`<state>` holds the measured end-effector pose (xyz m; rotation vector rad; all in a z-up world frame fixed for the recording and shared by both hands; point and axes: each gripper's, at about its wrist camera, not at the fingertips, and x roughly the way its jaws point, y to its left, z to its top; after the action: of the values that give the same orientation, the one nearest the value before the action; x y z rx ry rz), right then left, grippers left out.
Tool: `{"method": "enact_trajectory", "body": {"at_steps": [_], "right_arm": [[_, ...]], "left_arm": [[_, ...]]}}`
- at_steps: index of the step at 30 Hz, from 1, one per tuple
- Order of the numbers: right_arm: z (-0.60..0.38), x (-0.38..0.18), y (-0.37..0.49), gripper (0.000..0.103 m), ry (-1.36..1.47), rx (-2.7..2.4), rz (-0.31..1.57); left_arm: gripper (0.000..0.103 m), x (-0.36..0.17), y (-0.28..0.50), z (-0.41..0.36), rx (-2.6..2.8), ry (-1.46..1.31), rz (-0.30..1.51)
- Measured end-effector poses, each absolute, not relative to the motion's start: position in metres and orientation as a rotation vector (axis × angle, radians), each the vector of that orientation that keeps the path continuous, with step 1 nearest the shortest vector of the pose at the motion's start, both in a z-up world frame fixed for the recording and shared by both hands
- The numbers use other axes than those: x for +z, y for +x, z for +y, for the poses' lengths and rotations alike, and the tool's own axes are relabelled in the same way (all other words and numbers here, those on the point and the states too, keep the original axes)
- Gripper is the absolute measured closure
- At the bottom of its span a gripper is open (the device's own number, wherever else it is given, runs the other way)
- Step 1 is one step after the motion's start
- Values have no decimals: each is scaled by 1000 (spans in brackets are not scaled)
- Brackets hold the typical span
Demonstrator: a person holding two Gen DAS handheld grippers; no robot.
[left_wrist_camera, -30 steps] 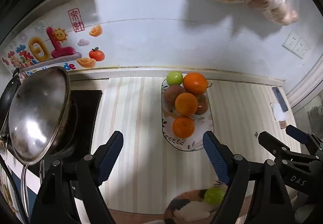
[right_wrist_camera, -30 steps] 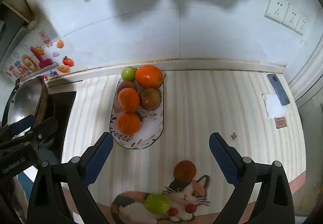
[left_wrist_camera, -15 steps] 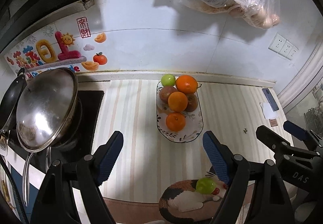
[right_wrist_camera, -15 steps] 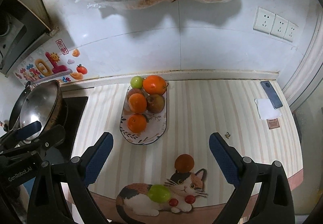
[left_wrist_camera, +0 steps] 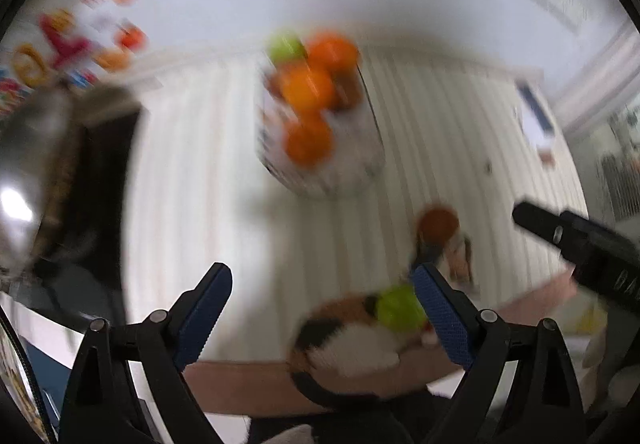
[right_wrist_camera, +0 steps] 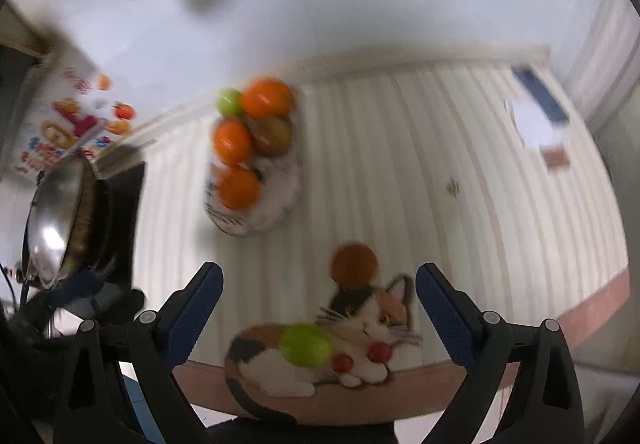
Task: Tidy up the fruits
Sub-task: 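Grasp the green apple on the cat mat with the left gripper while the right gripper grasps the dark orange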
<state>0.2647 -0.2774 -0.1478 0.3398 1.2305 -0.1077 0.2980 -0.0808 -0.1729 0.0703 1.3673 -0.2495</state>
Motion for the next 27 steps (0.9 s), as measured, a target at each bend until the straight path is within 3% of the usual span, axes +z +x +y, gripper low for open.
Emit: {"method": "enact_trajectory", "body": {"at_steps": [12, 13, 15, 16, 20, 27], "right_arm": [[-333, -230, 250, 4, 406, -205, 1363], [-335, -232, 251, 4, 410, -203, 1368], [-338, -237, 254, 4, 415, -197, 1376], [-339, -239, 256, 4, 416, -195, 1378], [-339, -246, 262, 4, 443, -173, 1387], [-325, -270, 280, 5, 487, -85, 1426]], "left_arm": [[10, -303, 285, -173, -410, 167, 1714], [14, -308, 284, -177, -419, 173, 1724], [39, -315, 280, -183, -422, 207, 1726], [43, -316, 279, -185, -432, 205, 1728], [43, -311, 279, -183, -401, 218, 1691], [43, -298, 304, -114, -198, 148, 1633]]}}
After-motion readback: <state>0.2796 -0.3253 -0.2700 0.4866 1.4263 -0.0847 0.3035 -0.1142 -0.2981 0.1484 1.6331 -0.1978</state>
